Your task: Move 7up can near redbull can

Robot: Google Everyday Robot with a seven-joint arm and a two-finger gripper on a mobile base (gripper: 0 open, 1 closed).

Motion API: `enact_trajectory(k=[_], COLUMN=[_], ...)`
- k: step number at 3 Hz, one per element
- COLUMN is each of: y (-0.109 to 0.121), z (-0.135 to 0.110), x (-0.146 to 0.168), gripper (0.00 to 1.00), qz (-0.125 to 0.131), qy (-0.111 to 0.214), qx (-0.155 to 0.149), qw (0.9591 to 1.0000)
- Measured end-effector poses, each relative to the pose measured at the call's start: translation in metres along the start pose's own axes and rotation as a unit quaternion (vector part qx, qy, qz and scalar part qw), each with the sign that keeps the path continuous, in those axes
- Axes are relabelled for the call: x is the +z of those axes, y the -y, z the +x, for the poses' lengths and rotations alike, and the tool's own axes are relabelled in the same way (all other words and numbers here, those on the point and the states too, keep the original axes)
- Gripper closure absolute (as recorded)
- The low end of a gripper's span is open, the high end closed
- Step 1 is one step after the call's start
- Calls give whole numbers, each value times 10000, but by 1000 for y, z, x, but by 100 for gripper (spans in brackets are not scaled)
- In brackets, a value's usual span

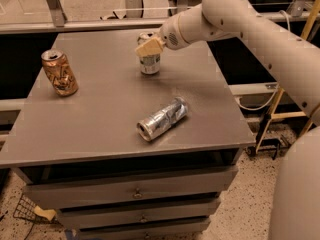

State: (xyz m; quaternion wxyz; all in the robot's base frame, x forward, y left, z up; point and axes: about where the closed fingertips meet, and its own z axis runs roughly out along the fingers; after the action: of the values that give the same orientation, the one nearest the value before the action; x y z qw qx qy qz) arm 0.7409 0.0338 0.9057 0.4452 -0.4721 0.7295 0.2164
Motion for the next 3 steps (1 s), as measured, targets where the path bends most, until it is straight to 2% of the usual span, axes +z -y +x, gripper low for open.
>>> enact_trajectory(k=[1,2,3], y=[-12,-37,-67], z=[-7,-15,-13], x=[-14,-45,-69], gripper=[72,95,100], qz=[-154,-334,-444], qy=[156,284,321], qx=[-129,-350,-409], qw=[9997,9984,9977])
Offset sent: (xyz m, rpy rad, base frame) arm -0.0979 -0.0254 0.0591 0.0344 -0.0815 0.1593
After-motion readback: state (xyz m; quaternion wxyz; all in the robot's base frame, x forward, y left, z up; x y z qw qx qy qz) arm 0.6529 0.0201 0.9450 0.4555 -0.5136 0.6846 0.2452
